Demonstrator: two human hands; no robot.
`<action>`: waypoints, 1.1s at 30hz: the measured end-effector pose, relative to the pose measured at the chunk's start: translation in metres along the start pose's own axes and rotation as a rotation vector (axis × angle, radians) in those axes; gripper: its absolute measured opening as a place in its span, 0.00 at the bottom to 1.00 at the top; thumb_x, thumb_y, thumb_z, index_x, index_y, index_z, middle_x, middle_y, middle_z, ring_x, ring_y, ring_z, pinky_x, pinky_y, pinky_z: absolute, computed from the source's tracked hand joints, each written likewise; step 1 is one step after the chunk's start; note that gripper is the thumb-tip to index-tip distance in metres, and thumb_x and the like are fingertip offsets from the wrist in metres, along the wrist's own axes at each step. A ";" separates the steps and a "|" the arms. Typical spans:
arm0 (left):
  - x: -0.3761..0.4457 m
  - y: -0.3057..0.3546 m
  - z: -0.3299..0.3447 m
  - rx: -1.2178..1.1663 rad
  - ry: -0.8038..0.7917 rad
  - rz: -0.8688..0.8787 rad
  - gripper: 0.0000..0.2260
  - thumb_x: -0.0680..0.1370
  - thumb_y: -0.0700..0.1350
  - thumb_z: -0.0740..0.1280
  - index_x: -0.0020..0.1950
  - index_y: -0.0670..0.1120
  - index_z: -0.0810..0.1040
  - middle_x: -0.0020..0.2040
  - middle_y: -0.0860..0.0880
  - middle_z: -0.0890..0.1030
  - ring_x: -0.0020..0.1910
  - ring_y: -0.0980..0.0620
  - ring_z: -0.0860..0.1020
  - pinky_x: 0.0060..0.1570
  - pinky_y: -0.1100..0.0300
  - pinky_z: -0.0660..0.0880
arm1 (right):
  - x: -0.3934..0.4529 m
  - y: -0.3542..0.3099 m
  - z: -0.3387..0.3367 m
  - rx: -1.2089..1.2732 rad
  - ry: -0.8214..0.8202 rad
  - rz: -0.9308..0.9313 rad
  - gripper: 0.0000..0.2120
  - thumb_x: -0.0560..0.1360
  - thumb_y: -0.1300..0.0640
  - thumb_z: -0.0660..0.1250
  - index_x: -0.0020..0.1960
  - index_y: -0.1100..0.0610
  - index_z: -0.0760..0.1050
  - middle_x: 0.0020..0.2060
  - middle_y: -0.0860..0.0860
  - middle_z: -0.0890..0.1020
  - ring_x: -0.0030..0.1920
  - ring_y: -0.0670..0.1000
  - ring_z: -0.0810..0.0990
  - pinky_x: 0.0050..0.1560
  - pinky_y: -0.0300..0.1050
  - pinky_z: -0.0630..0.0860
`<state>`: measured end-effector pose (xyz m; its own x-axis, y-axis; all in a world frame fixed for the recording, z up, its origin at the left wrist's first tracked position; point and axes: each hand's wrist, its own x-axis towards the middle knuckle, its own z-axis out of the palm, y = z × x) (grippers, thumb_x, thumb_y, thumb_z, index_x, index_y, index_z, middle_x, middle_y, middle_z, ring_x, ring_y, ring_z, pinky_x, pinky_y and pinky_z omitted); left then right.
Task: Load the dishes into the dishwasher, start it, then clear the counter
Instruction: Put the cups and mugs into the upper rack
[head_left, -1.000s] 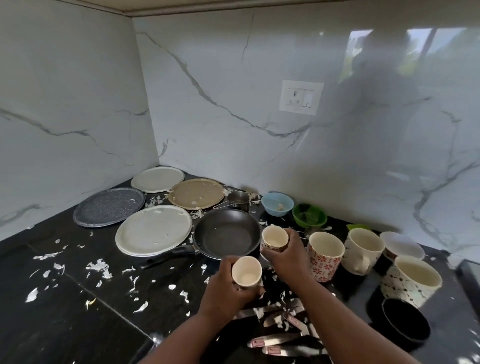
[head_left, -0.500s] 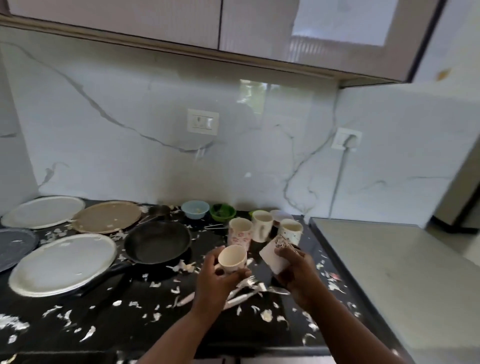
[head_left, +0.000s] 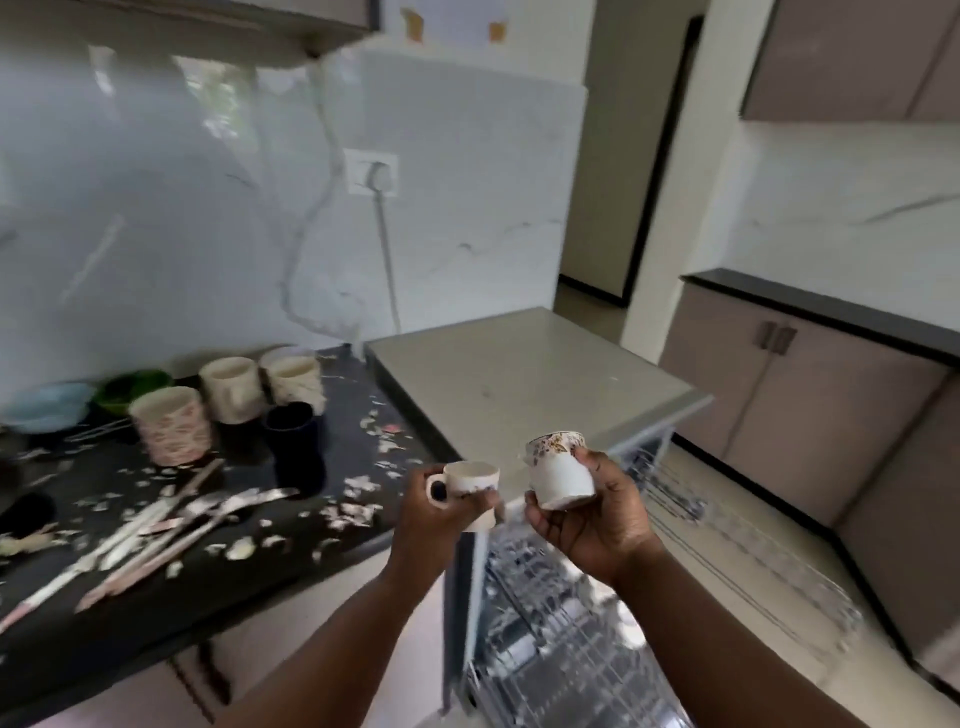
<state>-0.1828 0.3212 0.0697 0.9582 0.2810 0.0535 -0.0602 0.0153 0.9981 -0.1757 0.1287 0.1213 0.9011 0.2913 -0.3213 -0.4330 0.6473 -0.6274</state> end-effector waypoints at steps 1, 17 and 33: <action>-0.005 -0.008 0.029 0.019 -0.027 -0.019 0.29 0.60 0.47 0.83 0.54 0.41 0.75 0.45 0.43 0.83 0.40 0.54 0.82 0.39 0.59 0.78 | -0.009 -0.014 -0.027 0.016 0.027 -0.006 0.38 0.45 0.54 0.84 0.52 0.62 0.78 0.42 0.61 0.81 0.39 0.60 0.81 0.44 0.52 0.81; -0.043 -0.098 0.214 0.322 -0.239 -0.445 0.26 0.66 0.44 0.80 0.57 0.45 0.69 0.47 0.45 0.80 0.42 0.47 0.81 0.37 0.54 0.79 | -0.076 -0.090 -0.292 0.120 0.569 0.063 0.23 0.67 0.55 0.74 0.57 0.63 0.73 0.47 0.62 0.80 0.35 0.59 0.81 0.34 0.49 0.81; 0.006 -0.201 0.292 0.957 -0.999 -0.403 0.31 0.73 0.50 0.72 0.71 0.45 0.62 0.55 0.47 0.76 0.44 0.54 0.79 0.35 0.65 0.79 | -0.038 -0.037 -0.360 -0.917 0.865 0.323 0.28 0.68 0.52 0.74 0.62 0.55 0.66 0.49 0.54 0.77 0.37 0.49 0.78 0.28 0.39 0.72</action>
<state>-0.0833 0.0398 -0.1210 0.6798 -0.3707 -0.6328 0.0802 -0.8201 0.5665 -0.2030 -0.1601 -0.0984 0.5941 -0.4253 -0.6827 -0.7949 -0.1809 -0.5791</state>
